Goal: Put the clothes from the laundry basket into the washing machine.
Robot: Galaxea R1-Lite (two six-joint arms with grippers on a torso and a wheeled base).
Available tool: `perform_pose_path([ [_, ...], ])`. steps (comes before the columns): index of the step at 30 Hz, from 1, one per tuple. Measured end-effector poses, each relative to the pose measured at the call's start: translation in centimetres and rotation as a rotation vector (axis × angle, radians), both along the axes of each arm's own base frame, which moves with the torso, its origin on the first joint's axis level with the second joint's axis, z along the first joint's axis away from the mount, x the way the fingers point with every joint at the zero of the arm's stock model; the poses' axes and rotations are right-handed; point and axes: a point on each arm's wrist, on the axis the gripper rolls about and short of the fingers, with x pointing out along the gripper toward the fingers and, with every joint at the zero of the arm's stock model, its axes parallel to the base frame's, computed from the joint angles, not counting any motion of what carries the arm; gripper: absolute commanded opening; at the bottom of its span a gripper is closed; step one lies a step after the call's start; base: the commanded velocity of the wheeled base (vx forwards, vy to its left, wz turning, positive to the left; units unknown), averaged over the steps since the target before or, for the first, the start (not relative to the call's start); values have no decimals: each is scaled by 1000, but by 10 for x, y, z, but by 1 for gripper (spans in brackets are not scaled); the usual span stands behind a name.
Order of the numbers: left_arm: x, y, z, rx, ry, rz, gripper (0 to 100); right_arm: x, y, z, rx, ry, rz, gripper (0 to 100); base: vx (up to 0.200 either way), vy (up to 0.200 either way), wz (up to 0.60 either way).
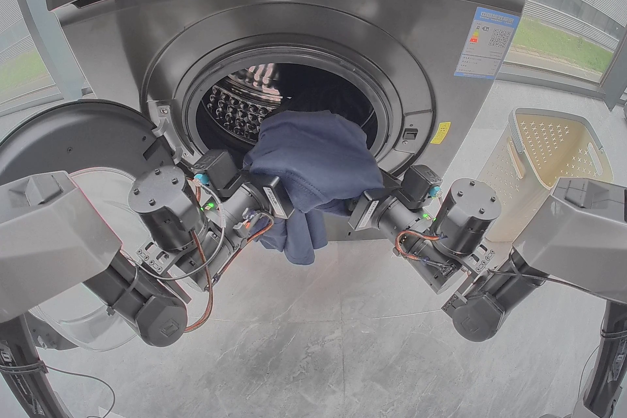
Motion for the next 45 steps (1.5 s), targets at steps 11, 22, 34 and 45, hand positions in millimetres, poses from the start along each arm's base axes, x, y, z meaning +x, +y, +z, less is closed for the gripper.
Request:
perform_pose_path([
  [11, -26, 18, -6, 45, 61, -3, 0, -52, -25, -47, -240, 172, 129, 100, 0, 0, 0],
  [22, -65, 43, -18, 116, 146, -8, 0, -78, -50, -61, -336, 261, 158, 100, 0, 0, 0],
  [34, -76, 50, -24, 137, 178, -10, 0, -54, -78, -41, -280, 209, 30, 100, 0, 0, 0],
  [45, -70, 48, -19, 124, 155, 10, 0, -89, -76, -45, -331, 241, 242, 100, 0, 0, 0],
])
